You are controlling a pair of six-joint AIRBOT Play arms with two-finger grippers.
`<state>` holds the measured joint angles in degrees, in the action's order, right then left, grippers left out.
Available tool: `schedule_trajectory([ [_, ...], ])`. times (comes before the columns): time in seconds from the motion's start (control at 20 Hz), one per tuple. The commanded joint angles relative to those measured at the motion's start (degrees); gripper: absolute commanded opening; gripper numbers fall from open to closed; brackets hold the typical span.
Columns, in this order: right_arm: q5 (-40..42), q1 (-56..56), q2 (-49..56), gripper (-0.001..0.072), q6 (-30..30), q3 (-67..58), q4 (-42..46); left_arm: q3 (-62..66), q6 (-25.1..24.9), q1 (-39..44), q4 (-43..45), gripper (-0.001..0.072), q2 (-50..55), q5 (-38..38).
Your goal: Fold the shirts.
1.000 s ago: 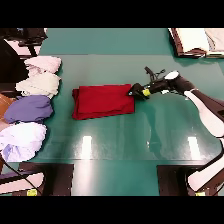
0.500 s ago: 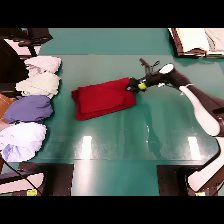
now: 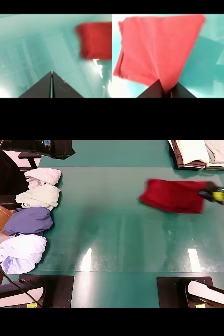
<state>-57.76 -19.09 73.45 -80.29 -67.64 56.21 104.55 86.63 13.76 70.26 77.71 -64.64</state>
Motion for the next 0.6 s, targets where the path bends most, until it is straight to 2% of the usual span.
schedule_trajectory([
  [0.0, 0.9, -18.7, -10.6, 0.0014, -3.1, 7.8, 5.4, 0.0, 0.0, 1.4, -0.2, 0.003, 0.0, 1.8],
  [0.25, 2.3, -34.7, -17.8, 0.0014, -4.4, 18.4, 5.4, 0.0, -0.1, 1.4, -0.1, 0.003, 0.0, 1.9],
  [0.45, 1.8, -35.6, -20.2, 0.0014, -5.0, 23.5, 5.7, 0.0, -0.1, 1.4, -0.1, 0.003, 0.0, 1.8],
  [0.55, -0.7, -34.5, -20.2, 0.0023, -5.0, 22.9, 10.7, 0.0, -0.1, 1.4, -0.1, 0.003, 0.0, 1.7],
])
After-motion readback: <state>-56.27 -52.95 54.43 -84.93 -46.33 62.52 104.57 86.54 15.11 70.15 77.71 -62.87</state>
